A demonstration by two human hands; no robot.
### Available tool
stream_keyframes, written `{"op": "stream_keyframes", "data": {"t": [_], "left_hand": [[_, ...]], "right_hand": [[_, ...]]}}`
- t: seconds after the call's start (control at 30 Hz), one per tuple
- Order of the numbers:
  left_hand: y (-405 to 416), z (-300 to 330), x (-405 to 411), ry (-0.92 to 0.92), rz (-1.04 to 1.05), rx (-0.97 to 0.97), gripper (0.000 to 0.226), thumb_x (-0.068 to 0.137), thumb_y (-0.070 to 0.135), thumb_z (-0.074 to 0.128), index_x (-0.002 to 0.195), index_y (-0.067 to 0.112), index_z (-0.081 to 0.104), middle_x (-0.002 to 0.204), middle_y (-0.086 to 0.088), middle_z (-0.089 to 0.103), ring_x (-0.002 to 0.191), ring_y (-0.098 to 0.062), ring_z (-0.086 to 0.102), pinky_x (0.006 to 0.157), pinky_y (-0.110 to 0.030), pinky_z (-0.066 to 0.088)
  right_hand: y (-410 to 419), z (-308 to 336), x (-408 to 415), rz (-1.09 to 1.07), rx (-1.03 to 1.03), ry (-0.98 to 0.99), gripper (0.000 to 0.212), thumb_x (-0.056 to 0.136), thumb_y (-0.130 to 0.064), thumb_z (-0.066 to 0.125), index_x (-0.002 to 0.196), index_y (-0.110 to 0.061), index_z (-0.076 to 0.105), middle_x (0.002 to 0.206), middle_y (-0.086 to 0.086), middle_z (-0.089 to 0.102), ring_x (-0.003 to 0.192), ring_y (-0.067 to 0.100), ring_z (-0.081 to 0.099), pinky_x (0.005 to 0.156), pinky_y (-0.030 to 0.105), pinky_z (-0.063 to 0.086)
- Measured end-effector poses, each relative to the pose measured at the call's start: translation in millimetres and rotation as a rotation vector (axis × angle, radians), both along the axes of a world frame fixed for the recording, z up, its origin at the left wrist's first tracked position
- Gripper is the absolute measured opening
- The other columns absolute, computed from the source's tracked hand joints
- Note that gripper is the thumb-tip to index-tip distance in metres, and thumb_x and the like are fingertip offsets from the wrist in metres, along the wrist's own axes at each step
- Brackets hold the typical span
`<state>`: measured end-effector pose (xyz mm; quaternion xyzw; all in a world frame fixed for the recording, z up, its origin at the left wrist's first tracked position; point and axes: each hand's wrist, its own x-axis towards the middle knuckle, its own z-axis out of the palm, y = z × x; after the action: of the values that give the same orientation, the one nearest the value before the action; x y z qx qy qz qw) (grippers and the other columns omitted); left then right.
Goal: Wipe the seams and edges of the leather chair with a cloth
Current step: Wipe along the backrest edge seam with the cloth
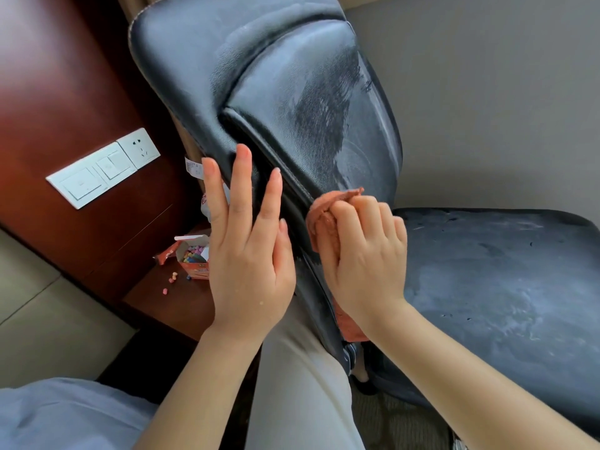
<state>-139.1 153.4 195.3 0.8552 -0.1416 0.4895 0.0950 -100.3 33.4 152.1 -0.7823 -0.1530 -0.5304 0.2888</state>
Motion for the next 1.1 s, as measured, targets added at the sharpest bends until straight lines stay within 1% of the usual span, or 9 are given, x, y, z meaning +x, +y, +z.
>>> {"op": "stream_keyframes", "data": {"t": [0.1,0.2,0.33,0.43,0.7,0.83,0.93,1.0,1.1], "left_hand": [[1.0,-1.0,0.8,-0.004,0.001,0.001,0.047,0.087,-0.005,0.053,0.134,-0.004,0.047,0.148,-0.02,0.021,0.138,-0.047,0.007,0.119,-0.039,0.005],[-1.5,-2.8,1.7,-0.018,0.0,-0.012,0.048,0.085,-0.008,0.052,0.133,-0.005,0.047,0.147,-0.021,0.023,0.138,-0.048,0.007,0.119,-0.04,0.005],[-4.6,-3.0,2.5,-0.034,0.005,-0.023,0.048,0.085,-0.011,0.053,0.132,-0.007,0.047,0.145,-0.018,0.019,0.137,-0.048,0.007,0.119,-0.038,0.003],[-2.7,-3.8,1.9,-0.023,0.0,-0.008,0.046,0.087,-0.008,0.052,0.132,-0.006,0.047,0.146,-0.021,0.022,0.137,-0.048,0.007,0.119,-0.041,0.006],[1.0,-6.6,6.2,-0.04,-0.015,0.007,0.043,0.088,-0.004,0.051,0.13,-0.005,0.049,0.146,-0.021,0.024,0.136,-0.049,0.008,0.118,-0.045,0.008],[-0.3,-4.9,5.5,-0.1,-0.043,-0.041,0.038,0.086,-0.006,0.057,0.123,-0.008,0.054,0.14,-0.019,0.033,0.134,-0.047,0.018,0.117,-0.046,0.017],[3.1,-3.2,4.0,-0.156,-0.079,-0.063,0.037,0.087,-0.004,0.059,0.123,-0.011,0.051,0.134,-0.018,0.041,0.133,-0.044,0.027,0.116,-0.04,0.021],[6.8,-3.8,5.0,-0.175,-0.089,-0.042,0.038,0.088,-0.002,0.06,0.123,-0.01,0.05,0.133,-0.017,0.043,0.133,-0.044,0.028,0.116,-0.039,0.022],[8.7,-6.2,6.9,-0.175,-0.098,-0.033,0.038,0.088,0.0,0.06,0.123,-0.007,0.048,0.134,-0.015,0.043,0.133,-0.045,0.028,0.115,-0.043,0.023]], "right_hand": [[-9.2,-35.3,-2.0,0.033,0.023,0.064,0.016,0.098,-0.028,0.034,0.094,-0.016,0.045,0.086,0.01,0.059,0.076,0.024,0.047,0.065,0.036,0.035],[-16.3,-59.6,-6.7,0.068,0.068,0.134,0.01,0.092,-0.025,0.042,0.095,-0.016,0.044,0.088,0.011,0.059,0.079,0.022,0.043,0.067,0.034,0.033],[-1.9,-20.3,-1.8,0.095,0.112,0.071,0.018,0.099,-0.029,0.032,0.094,-0.016,0.045,0.089,0.01,0.059,0.079,0.024,0.044,0.068,0.036,0.034],[6.9,8.4,5.8,0.174,0.128,0.008,0.013,0.096,-0.026,0.038,0.095,-0.016,0.046,0.09,0.01,0.059,0.076,0.027,0.047,0.068,0.037,0.037],[-5.0,-52.5,4.1,0.198,0.176,0.027,0.021,0.098,-0.028,0.031,0.094,-0.012,0.044,0.095,0.007,0.05,0.079,0.025,0.044,0.069,0.04,0.04],[5.6,-2.2,6.8,0.242,0.159,-0.005,0.018,0.098,-0.026,0.03,0.092,-0.015,0.044,0.084,0.013,0.058,0.073,0.03,0.049,0.067,0.042,0.041],[11.0,30.2,12.7,0.296,0.141,-0.045,0.015,0.092,-0.021,0.043,0.093,-0.011,0.053,0.085,0.012,0.059,0.072,0.03,0.05,0.067,0.039,0.041],[10.9,23.5,13.2,0.317,0.144,-0.074,0.012,0.093,-0.019,0.043,0.095,-0.011,0.052,0.088,0.011,0.059,0.073,0.03,0.05,0.069,0.039,0.041],[3.7,-27.2,8.6,0.247,0.118,-0.115,0.015,0.098,-0.023,0.038,0.101,-0.013,0.048,0.101,0.005,0.054,0.083,0.025,0.049,0.075,0.034,0.039]]}}
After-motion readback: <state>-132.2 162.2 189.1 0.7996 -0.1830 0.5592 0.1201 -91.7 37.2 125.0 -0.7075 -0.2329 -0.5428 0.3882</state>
